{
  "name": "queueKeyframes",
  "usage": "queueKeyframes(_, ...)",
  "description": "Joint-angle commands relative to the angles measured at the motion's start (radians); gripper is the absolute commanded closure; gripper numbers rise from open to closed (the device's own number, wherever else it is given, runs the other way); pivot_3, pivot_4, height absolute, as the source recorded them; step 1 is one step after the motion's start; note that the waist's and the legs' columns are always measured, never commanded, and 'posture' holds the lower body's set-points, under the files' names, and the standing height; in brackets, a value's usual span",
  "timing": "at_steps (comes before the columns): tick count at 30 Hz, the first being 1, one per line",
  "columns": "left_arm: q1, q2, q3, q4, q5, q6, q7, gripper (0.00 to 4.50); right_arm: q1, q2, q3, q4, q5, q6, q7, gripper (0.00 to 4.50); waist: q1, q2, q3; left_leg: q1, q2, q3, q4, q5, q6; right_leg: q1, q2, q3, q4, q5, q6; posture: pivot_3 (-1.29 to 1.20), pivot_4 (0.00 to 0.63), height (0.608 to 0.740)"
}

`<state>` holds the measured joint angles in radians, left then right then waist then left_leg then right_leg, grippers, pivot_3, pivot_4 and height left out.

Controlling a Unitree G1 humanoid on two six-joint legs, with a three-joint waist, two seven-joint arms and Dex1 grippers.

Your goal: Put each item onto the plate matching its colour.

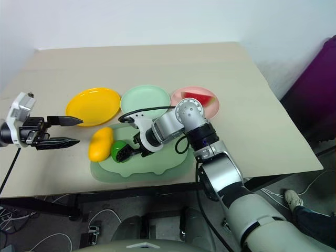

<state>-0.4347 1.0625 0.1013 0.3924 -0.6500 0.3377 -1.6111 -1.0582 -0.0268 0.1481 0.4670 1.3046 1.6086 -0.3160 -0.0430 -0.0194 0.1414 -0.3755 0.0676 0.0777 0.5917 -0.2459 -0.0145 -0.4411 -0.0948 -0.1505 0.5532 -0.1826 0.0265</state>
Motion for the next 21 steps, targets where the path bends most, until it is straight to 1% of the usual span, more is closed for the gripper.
queueKeyframes(1,-0.002,0.025,0.022,-0.009,-0.021,-0.006,-0.003,0.00,-0.011,0.026,-0.046,-0.003,-0.013,0.006,-0.017,0.02,0.000,0.000,0.000,0.000,0.000,0.000,0.000,0.000,0.000,0.000,0.000,0.000,0.000,0.000,0.000,0.00,0.150,0.740)
queueKeyframes(4,-0.001,0.024,0.021,-0.009,-0.021,-0.008,-0.003,0.00,-0.011,0.047,-0.078,0.008,-0.029,0.006,-0.042,0.02,0.000,0.000,0.000,0.000,0.000,0.000,0.000,0.000,0.000,0.000,0.000,0.000,0.000,0.000,0.000,0.00,0.150,0.740)
queueKeyframes(7,-0.002,0.023,0.020,-0.007,-0.021,-0.011,-0.003,0.00,-0.019,0.103,-0.157,0.039,-0.054,0.006,-0.086,0.02,-0.001,0.000,0.000,0.000,0.000,0.000,0.000,0.000,0.000,0.000,0.000,0.000,0.000,0.000,0.000,0.00,0.150,0.740)
queueKeyframes(11,-0.004,0.024,0.020,-0.007,-0.022,-0.013,-0.003,0.00,-0.024,0.151,-0.224,0.059,-0.084,0.006,-0.125,0.02,0.000,0.000,0.000,0.000,0.000,0.000,0.000,0.000,0.000,0.000,0.000,0.000,0.000,0.000,0.000,0.00,0.150,0.740)
queueKeyframes(17,-0.001,0.029,0.019,-0.006,-0.025,-0.015,-0.003,0.00,-0.014,0.186,-0.261,0.056,-0.117,0.006,-0.157,0.02,0.000,0.000,0.000,0.000,0.000,0.000,0.000,0.000,0.000,0.000,-0.001,0.000,0.000,0.000,0.000,0.00,0.150,0.740)
queueKeyframes(20,-0.003,0.029,0.016,-0.003,-0.023,-0.017,-0.003,0.00,-0.014,0.195,-0.260,0.037,-0.177,0.006,-0.164,0.02,-0.001,0.000,0.000,0.000,0.000,0.000,0.000,0.000,0.000,0.000,-0.001,0.000,0.000,0.000,0.000,0.00,0.150,0.740)
queueKeyframes(21,-0.003,0.029,0.016,-0.004,-0.023,-0.017,-0.003,0.00,-0.017,0.186,-0.227,0.014,-0.206,0.006,-0.150,0.02,-0.001,0.000,0.000,0.000,0.000,0.000,0.000,0.000,0.000,0.000,-0.001,0.000,0.000,0.000,0.000,0.00,0.150,0.740)
